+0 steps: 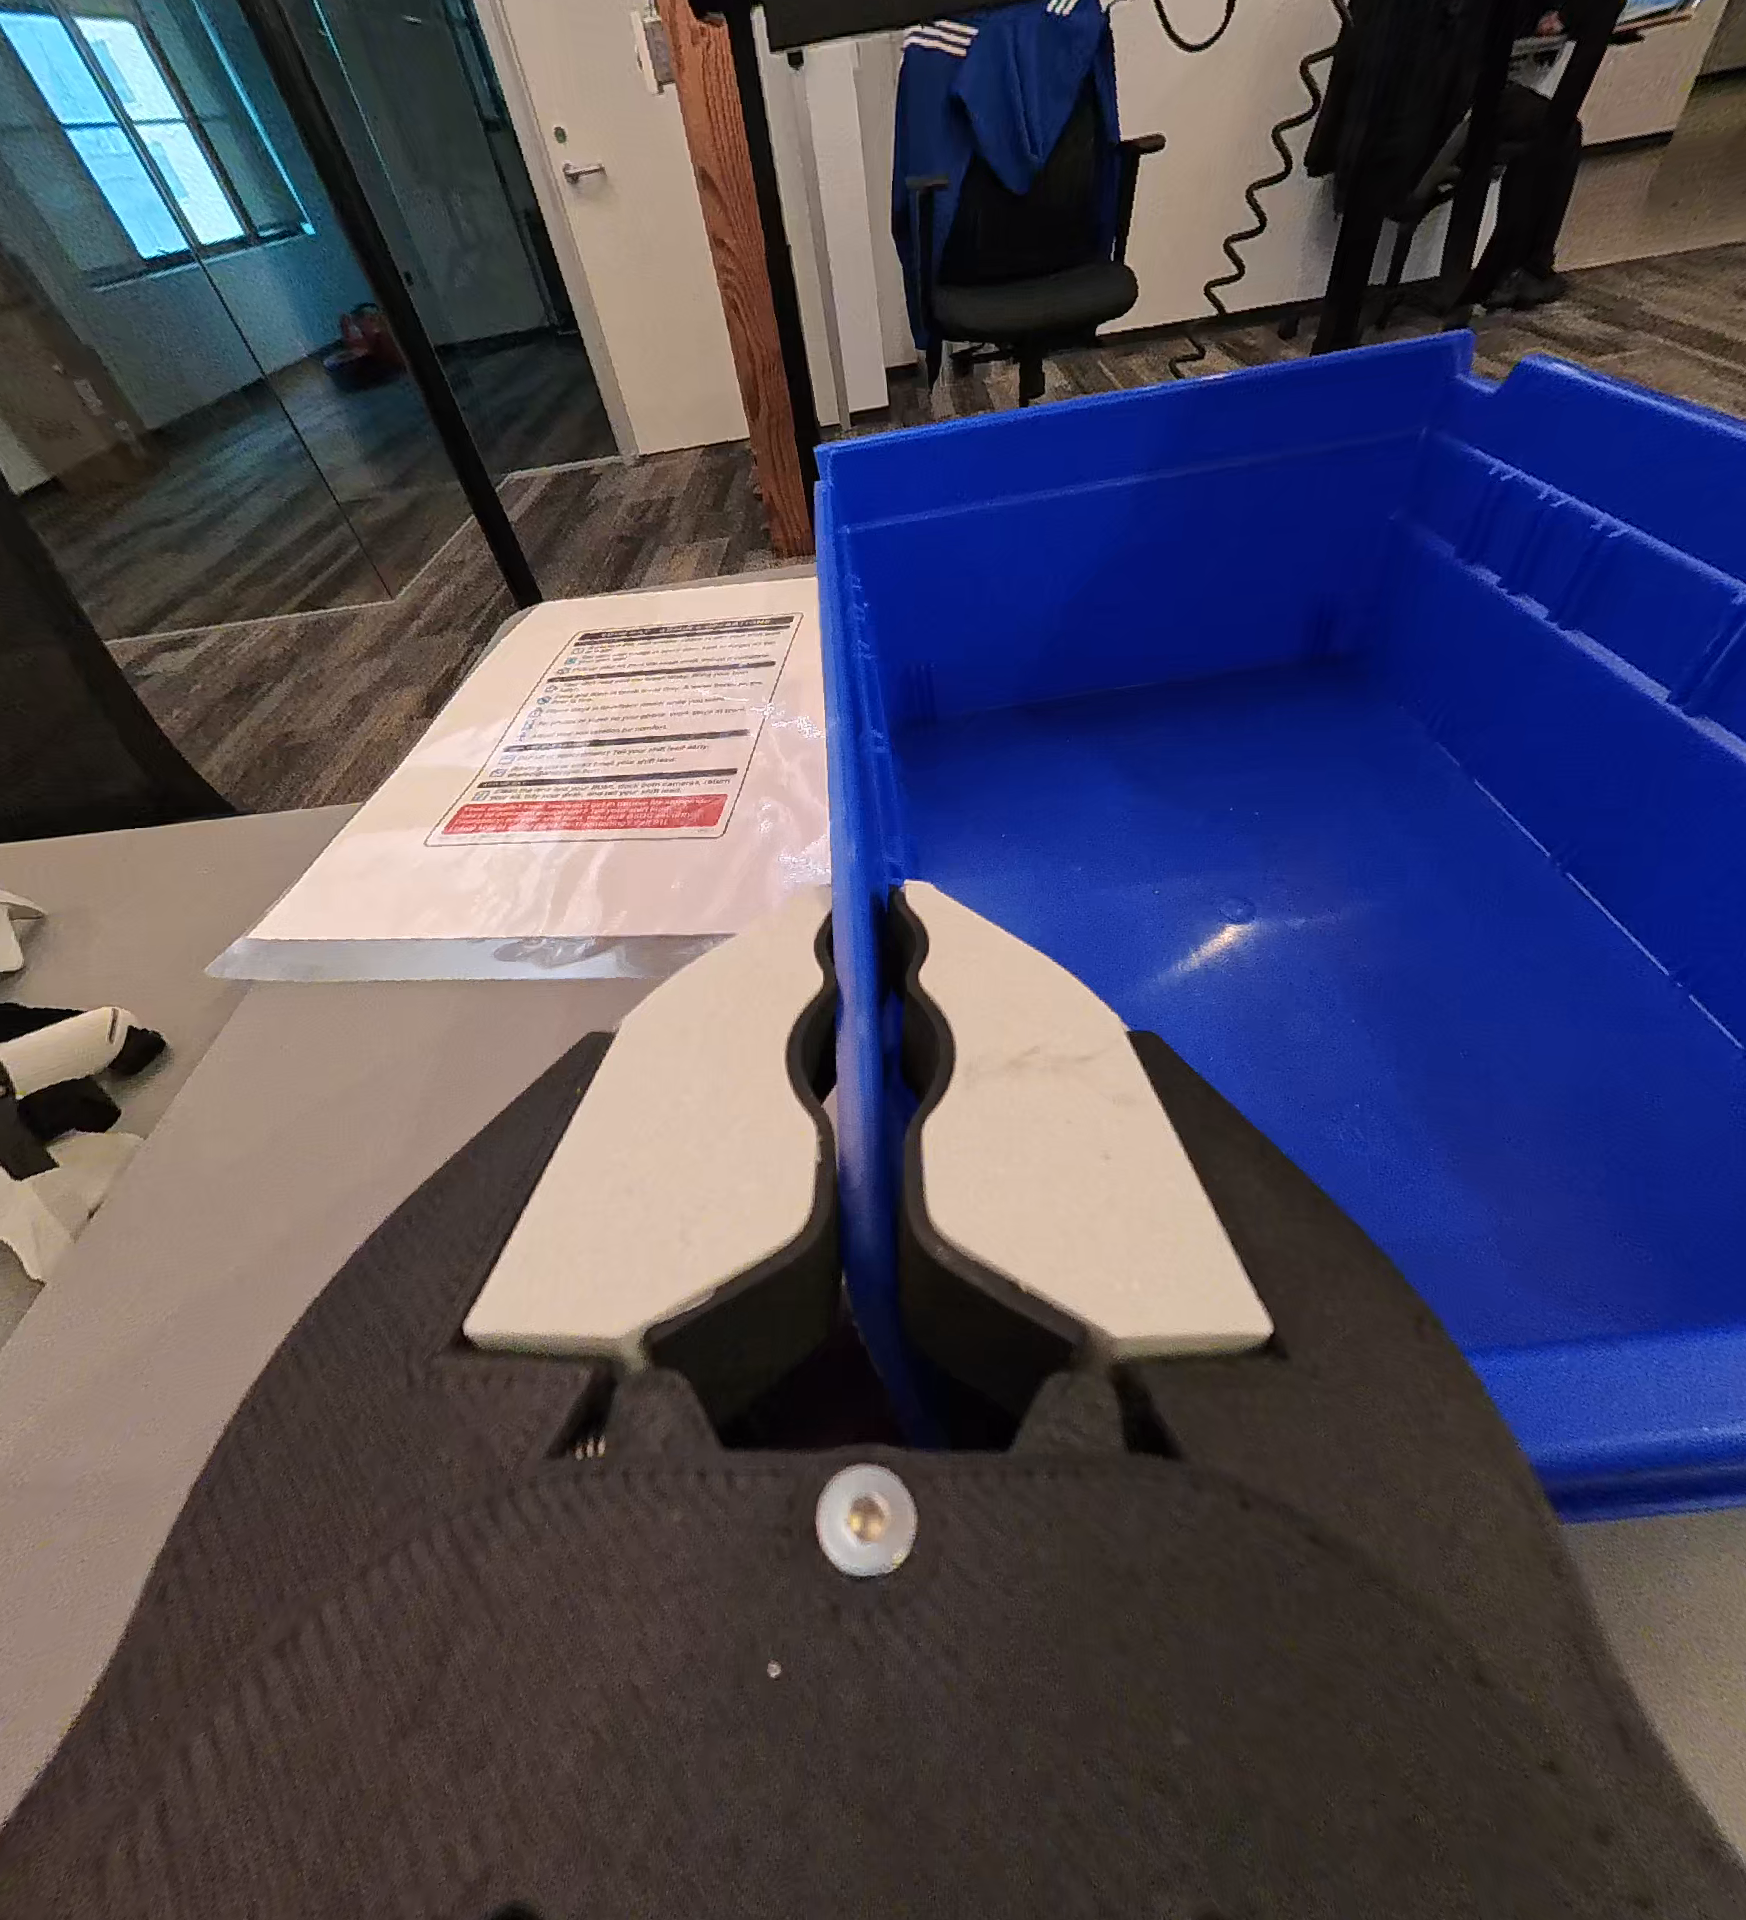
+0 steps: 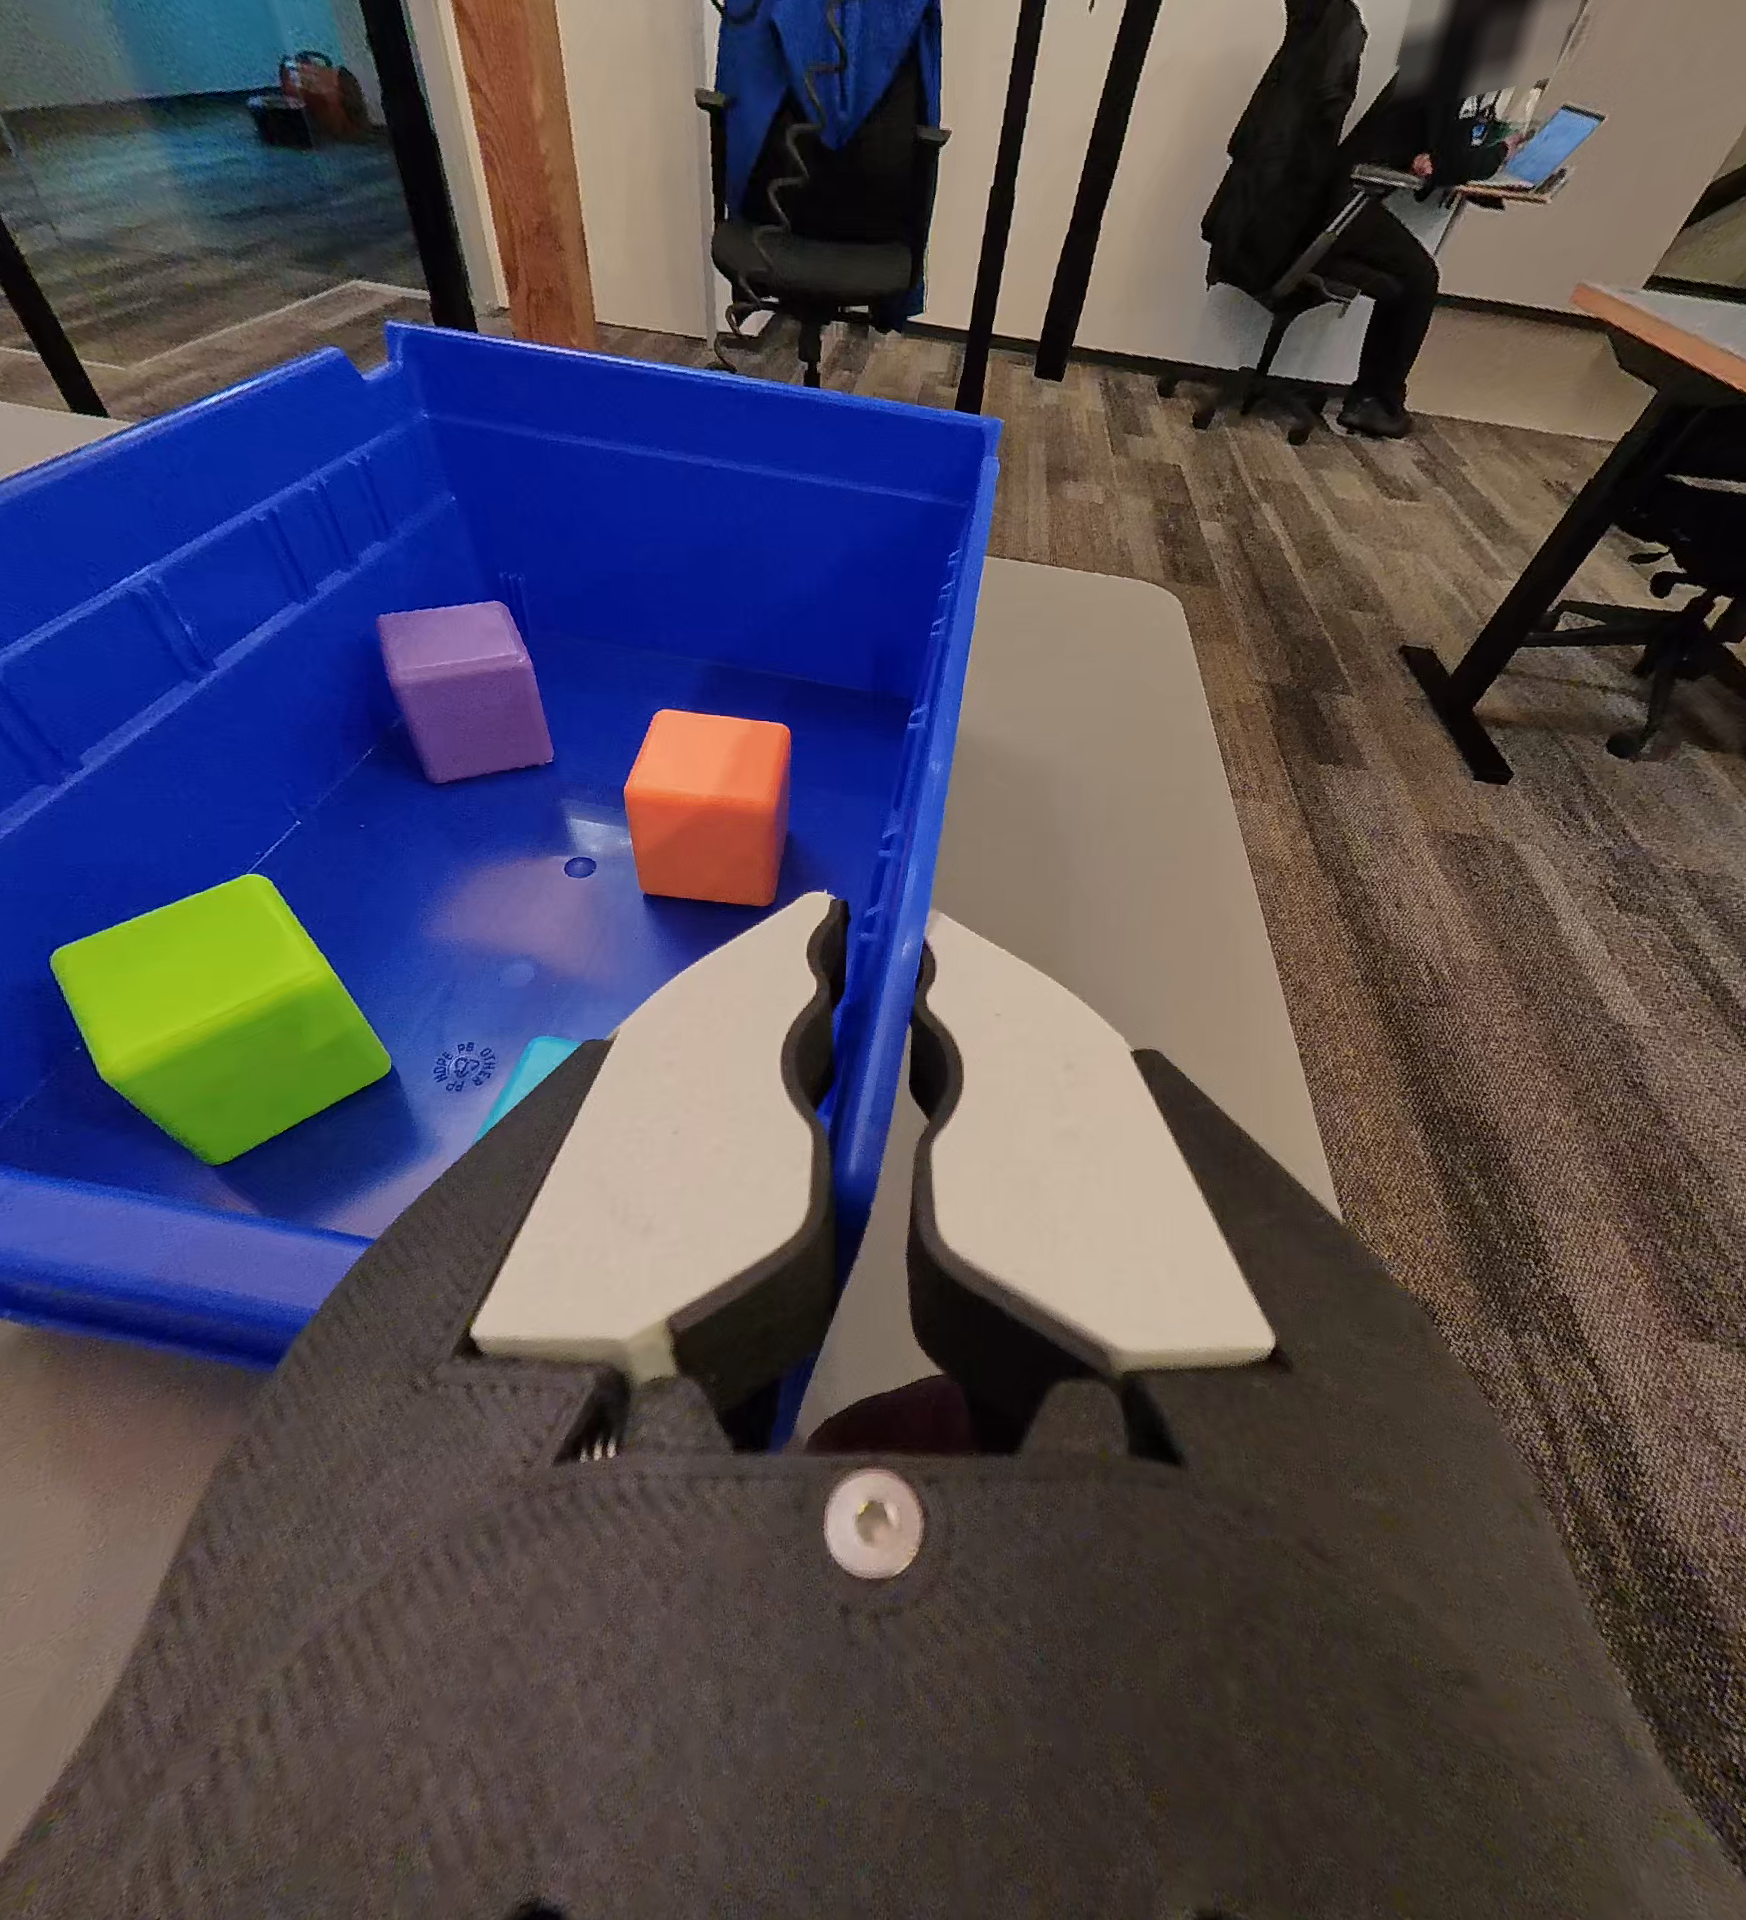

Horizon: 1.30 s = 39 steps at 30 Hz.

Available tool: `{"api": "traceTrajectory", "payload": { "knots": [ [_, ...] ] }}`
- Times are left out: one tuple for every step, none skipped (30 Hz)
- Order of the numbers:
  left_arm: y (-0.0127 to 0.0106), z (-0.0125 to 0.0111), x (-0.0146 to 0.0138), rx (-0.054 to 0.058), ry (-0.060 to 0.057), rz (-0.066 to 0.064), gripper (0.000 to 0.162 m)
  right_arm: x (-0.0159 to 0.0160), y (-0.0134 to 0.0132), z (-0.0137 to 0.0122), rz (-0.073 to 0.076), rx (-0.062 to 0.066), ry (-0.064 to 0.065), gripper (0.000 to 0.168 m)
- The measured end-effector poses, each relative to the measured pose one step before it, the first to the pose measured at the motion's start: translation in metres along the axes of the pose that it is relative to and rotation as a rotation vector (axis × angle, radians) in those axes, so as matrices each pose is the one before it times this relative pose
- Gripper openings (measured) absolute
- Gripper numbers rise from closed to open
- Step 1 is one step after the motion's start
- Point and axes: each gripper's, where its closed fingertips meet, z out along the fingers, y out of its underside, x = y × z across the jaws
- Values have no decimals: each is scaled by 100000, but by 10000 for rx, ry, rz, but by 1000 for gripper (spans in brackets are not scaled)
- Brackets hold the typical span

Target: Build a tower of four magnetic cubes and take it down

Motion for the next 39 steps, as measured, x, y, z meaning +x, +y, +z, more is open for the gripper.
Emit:
{"api": "traceTrajectory", "payload": {
  "knots": [
    [38, -173, 20, 3, 8, 3, 6, -9, -2, 1, 11, 3, -9, 9],
    [20, -179, 36, 11, 16, -7, 6, 3, 4, -10, 8, 1, -8, 9],
    [49, -170, 36, -6, 22, -23, 6, 1, 3, -1, 4, -1, -13, 9],
    [33, -170, 39, 6, 16, -8, 6, 2, 0, -16, 9, -4, -9, 10],
    [27, -134, 39, 1, 11, 7, 6, 16, -10, -35, 1, 0, 13, 10],
    [38, -108, 27, -7, -6, 19, 6, 28, -43, -49, 1, 5, 21, 13],
    [20, -80, 7, -4, -15, -2, 6, -1, -4, -54, 25, -26, -20, 20],
    [9, -57, 19, 1, -12, -2, 6, -64, 15, -41, 31, -48, -67, 22],
    [4, -20, 9, -2, -5, 8, 6, -121, -21, -46, 20, -5, -98, 23],
    [0, 9, -2, -1, 4, -5, 6, -148, -70, -35, 23, 35, -93, 26],
    [1, 9, -14, 0, 0, -8, 6, -140, -45, -16, 29, 15, -77, 29],
    [2, -1, -2, -1, -2, -1, 6, -203, -41, -9, -6, -23, -103, 32],
    [9, 12, -5, 0, 2, -3, 6, -218, -57, -46, -57, -21, -95, 36],
    [3, 7, -9, -3, -2, -6, 6, -199, -87, -52, -80, -23, -72, 39],
    [1, -1, 0, -1, 1, 2, 6, -181, 19, 2, -70, -79, -57, 43],
    [-3, 10, -9, 0, -2, 8, 7, -170, 133, 92, -66, -117, -43, 47],
    [7, 12, 4, 0, 0, 9, 6, -40, 143, 117, -21, -91, 31, 49],
    [-1, 1, 3, 1, 3, 0, 6, 62, 6, 68, 90, 15, 79, 48],
    [0, 8, 0, -2, 1, 1, 7, 72, -6, 49, 111, 27, 47, 46],
    [1, 0, -9, 0, 1, 0, 7, 108, 8, 16, 64, 5, 33, 45],
    [-1, 1, 3, 1, 2, -1, 7, 223, 9, -40, 13, 22, 92, 41],
    [9, 3, -1, 1, -1, 1, 7, 303, -12, -51, -16, 55, 134, 34],
    [-2, 9, -5, 0, -2, 1, 7, 193, -6, -12, 11, 59, 54, 32],
    [-2, 0, 6, 0, -2, 3, 7, -12, 4, 20, 111, 42, -90, 31],
    [-1, 0, 3, 0, -3, 4, 7, -80, 41, 47, 228, 29, -150, 29],
    [9, 12, -11, 0, -1, 1, 7, -14, 47, 37, 243, 30, -107, 27],
    [1, 0, -2, 0, 4, -4, 7, 94, 18, 15, 135, 38, -13, 23],
    [-3, 10, 3, 0, 2, -2, 7, 190, 8, -14, 14, 35, 65, 17],
    [-1, 0, 2, 0, -3, 4, 7, 139, -3, -16, -37, 26, 74, 12],
    [-2, 1, 8, 1, 0, 3, 7, 16, -22, 0, -42, 20, 37, 12],
    [1, 0, -7, 1, 1, -1, 7, 28, -5, 9, -62, 10, 73, 11],
    [-1, 9, -1, -1, -1, -1, 7, 33, -14, -2, -89, 1, 76, 10],
    [9, -6, 8, 1, -1, 4, 7, 38, 1, 10, -49, -6, 56, 9],
    [-5, 2, 7, 3, 1, 5, 7, 48, 2, 16, -17, 2, 51, 9],
    [-4, 2, 7, 3, 6, 0, 7, 60, 2, 8, -38, 3, 63, 7],
    [0, -8, 2, 2, 2, 1, 7, 43, 2, 8, -68, -8, 64, 7],
    [-7, 2, 9, 2, -8, 15, 6, 34, 5, 5, -68, -11, 57, 6],
    [3, -4, 13, 4, -6, 16, 6, 17, 2, 7, -36, -7, 31, 6],
    [-6, -6, 11, 4, -3, 9, 6, 12, 2, 7, -9, -4, 11, 5]
  ]
}}
